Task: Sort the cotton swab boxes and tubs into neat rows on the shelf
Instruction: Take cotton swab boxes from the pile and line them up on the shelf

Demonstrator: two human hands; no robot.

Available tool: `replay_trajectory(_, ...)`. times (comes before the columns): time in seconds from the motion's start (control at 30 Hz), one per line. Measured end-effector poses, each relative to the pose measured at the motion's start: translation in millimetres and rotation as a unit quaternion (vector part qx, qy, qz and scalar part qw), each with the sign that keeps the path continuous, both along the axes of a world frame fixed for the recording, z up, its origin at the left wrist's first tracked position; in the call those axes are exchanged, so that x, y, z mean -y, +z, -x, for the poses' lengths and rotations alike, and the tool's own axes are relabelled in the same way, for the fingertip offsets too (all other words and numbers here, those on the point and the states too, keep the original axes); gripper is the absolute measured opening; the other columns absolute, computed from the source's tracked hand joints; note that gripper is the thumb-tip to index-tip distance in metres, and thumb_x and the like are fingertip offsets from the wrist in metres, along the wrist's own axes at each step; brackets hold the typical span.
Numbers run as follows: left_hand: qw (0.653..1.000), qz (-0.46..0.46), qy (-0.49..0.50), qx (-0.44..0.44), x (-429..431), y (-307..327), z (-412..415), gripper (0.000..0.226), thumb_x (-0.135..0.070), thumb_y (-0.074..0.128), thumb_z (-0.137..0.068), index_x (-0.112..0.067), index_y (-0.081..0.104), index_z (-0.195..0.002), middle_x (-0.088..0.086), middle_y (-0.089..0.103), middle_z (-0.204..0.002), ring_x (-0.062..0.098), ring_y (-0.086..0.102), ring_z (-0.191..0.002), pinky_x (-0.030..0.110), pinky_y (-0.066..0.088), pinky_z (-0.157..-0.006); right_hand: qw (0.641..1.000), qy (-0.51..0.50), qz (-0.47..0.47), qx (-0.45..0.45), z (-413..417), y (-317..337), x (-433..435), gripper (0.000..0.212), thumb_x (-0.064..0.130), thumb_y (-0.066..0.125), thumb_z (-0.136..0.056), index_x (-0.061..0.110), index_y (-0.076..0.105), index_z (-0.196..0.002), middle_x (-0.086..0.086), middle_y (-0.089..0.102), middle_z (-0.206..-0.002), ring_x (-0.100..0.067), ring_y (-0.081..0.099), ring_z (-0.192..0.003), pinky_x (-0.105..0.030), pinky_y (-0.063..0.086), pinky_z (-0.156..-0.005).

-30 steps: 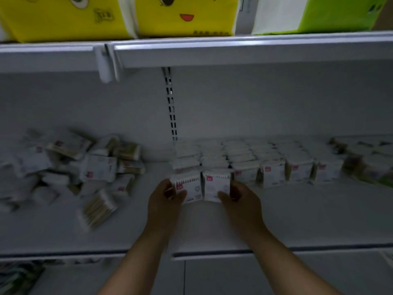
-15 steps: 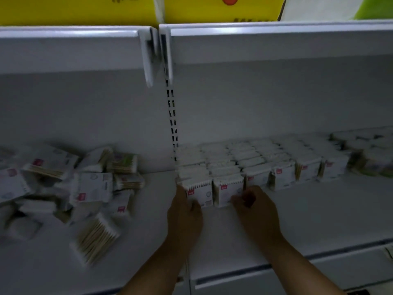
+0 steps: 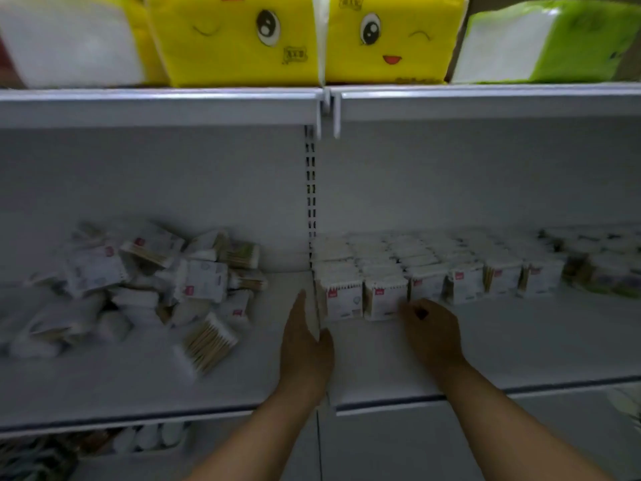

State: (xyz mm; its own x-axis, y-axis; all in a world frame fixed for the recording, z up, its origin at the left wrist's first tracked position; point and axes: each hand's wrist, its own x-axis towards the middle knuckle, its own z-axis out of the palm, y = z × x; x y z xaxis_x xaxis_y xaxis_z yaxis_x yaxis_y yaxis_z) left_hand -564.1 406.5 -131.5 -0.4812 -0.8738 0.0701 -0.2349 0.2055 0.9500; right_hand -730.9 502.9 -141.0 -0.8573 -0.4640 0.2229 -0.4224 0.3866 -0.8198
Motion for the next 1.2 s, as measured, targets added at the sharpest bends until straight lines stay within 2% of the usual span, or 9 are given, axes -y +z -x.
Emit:
replay_trajectory(0.13,0.982,0.158,-0.045,0.093,2.5,17.0,-72.2,0.055,-0.014,0.053,-0.091,-0.030,0.036,-0.141,-0.011,0.032,-0.150,0.006,0.027,-0.137,0.015,0.021,-0.107,0.996,-0.026,-0.062,-0.065,-12.6,6.1,-11.1,0.052,0.034,0.053,-0.093,0.019,0.032,-0.048,0.001,0.037,-0.046,-0.015,0.037,-0.045,-0.026,0.020,-0.046)
replay_trajectory(0.2,0.955,0.219,-0.068,0.190,21.2,35.5,-112.5,0.055,-0.018,0.054,-0.091,-0.025,0.035,-0.142,-0.004,0.032,-0.151,0.014,0.028,-0.139,0.018,0.025,-0.106,0.979,-0.007,-0.135,-0.153,-27.4,13.5,-12.3,0.052,0.034,0.051,-0.093,0.020,0.034,-0.046,-0.001,0.045,-0.049,-0.020,0.045,-0.049,-0.023,0.019,-0.045)
replay_trajectory(0.33,0.899,0.177,-0.094,0.389,69.5,76.8,-199.0,0.081,-0.034,0.055,-0.093,-0.021,0.000,-0.150,0.004,0.008,-0.158,0.025,0.016,-0.144,0.031,0.022,-0.112,0.930,0.083,-0.216,-0.285,-73.7,51.2,10.5,0.048,0.040,0.044,-0.095,0.013,0.056,-0.057,-0.004,0.058,-0.058,-0.021,0.054,-0.054,-0.022,0.026,-0.044)
replay_trajectory(0.43,0.870,0.177,-0.050,0.457,106.4,103.3,-259.4,0.080,-0.038,0.053,-0.093,-0.019,0.001,-0.150,0.009,0.016,-0.156,0.028,0.025,-0.139,0.033,0.028,-0.106,0.881,0.195,-0.315,-0.295,-117.5,78.3,42.0,0.047,0.053,0.032,-0.095,0.019,0.064,-0.089,-0.007,0.067,-0.094,-0.023,0.061,-0.081,-0.028,0.040,-0.061)
replay_trajectory(0.6,0.834,0.201,-0.030,0.514,158.1,119.1,-357.5,0.073,-0.039,0.050,-0.094,-0.015,0.009,-0.150,0.010,0.019,-0.155,0.028,0.020,-0.140,0.039,0.027,-0.110,0.805,0.299,-0.377,-0.346,-199.7,116.9,101.9,0.059,0.061,0.034,-0.092,0.028,0.035,-0.141,-0.001,0.033,-0.149,-0.024,0.038,-0.132,-0.032,0.031,-0.107)
replay_trajectory(0.7,0.825,0.192,-0.014,0.531,187.8,117.8,-410.1,0.078,-0.039,0.051,-0.094,-0.015,0.003,-0.151,0.007,0.009,-0.158,0.026,0.008,-0.145,0.041,0.020,-0.115,0.821,0.305,-0.332,-0.350,-255.4,142.7,148.4,0.060,0.057,0.040,-0.092,0.030,0.030,-0.144,-0.001,0.023,-0.155,-0.025,0.030,-0.137,-0.033,0.027,-0.108)
replay_trajectory(0.87,0.846,0.183,-0.025,0.500,226.5,100.7,-476.5,0.075,-0.037,0.052,-0.094,-0.020,0.005,-0.151,0.006,0.017,-0.156,0.026,0.022,-0.140,0.038,0.028,-0.112,0.816,0.343,-0.291,-0.363,-345.2,153.3,215.8,0.058,0.051,0.046,-0.091,0.027,0.035,-0.142,-0.002,0.024,-0.155,-0.024,0.030,-0.138,-0.032,0.027,-0.110)
replay_trajectory(1.07,0.880,0.117,-0.066,0.455,271.8,67.2,-502.6,0.075,-0.035,0.053,-0.093,-0.023,0.008,-0.151,0.005,0.024,-0.154,0.027,0.034,-0.134,0.035,0.034,-0.106,0.783,0.393,-0.301,-0.376,-404.5,123.3,255.6,0.048,0.042,0.051,-0.089,0.023,0.045,-0.133,-0.003,0.043,-0.138,-0.024,0.045,-0.121,-0.031,0.041,-0.094)
replay_trajectory(1.2,0.878,0.142,0.008,0.457,308.3,44.4,-499.5,0.072,-0.042,0.051,-0.092,-0.020,0.014,-0.150,0.004,0.033,-0.150,0.025,0.040,-0.130,0.033,0.039,-0.101,0.752,0.389,-0.322,-0.424,-415.3,105.4,283.7,0.052,0.044,0.051,-0.089,0.020,0.043,-0.134,-0.003,0.040,-0.140,-0.024,0.039,-0.126,-0.034,0.035,-0.101)
